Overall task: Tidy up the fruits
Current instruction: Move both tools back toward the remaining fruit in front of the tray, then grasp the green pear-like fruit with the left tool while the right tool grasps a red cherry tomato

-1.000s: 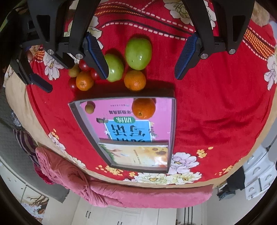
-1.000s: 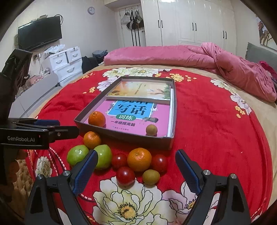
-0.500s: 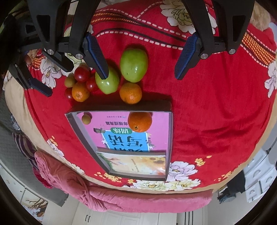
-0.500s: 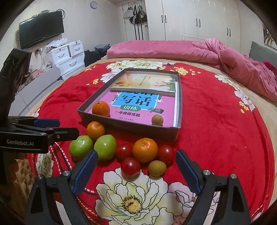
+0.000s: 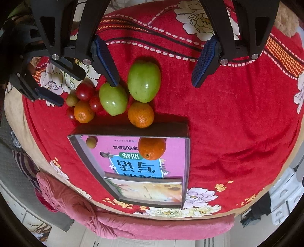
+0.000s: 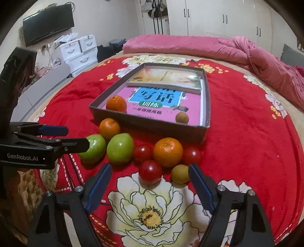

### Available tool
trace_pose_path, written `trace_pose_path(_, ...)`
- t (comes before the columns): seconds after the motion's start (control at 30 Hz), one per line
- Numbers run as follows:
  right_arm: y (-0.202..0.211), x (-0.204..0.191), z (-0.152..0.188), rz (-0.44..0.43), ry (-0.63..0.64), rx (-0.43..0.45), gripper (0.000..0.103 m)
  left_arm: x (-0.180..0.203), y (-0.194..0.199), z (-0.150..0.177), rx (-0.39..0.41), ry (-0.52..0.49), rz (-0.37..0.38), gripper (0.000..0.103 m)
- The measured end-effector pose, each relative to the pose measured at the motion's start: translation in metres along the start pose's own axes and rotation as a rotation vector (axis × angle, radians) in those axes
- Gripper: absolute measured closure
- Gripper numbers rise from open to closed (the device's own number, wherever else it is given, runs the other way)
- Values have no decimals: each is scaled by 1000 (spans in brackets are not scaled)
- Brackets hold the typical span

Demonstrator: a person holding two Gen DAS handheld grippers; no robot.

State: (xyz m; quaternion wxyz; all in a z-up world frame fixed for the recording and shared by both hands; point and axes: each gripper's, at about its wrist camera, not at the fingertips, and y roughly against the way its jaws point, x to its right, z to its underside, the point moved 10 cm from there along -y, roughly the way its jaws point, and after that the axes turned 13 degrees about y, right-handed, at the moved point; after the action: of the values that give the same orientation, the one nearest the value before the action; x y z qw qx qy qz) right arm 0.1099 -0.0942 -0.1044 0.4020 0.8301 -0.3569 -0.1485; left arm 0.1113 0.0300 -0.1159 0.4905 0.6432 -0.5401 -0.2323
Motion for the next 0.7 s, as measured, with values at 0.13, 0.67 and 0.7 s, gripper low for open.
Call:
trace_pose_path(0.13,-6,-5,5,-25,8,-26,38,0,-4,2,-12,-1,-1,24)
trace_pose_path(0.67,-29,-7,16,-21,20,-94,66,2,-16,8,-44,6,25,24)
trace_pose_path(0.7,-30,-7,15,-19,19,-93,68,2,-17,7,-46,8,29,24)
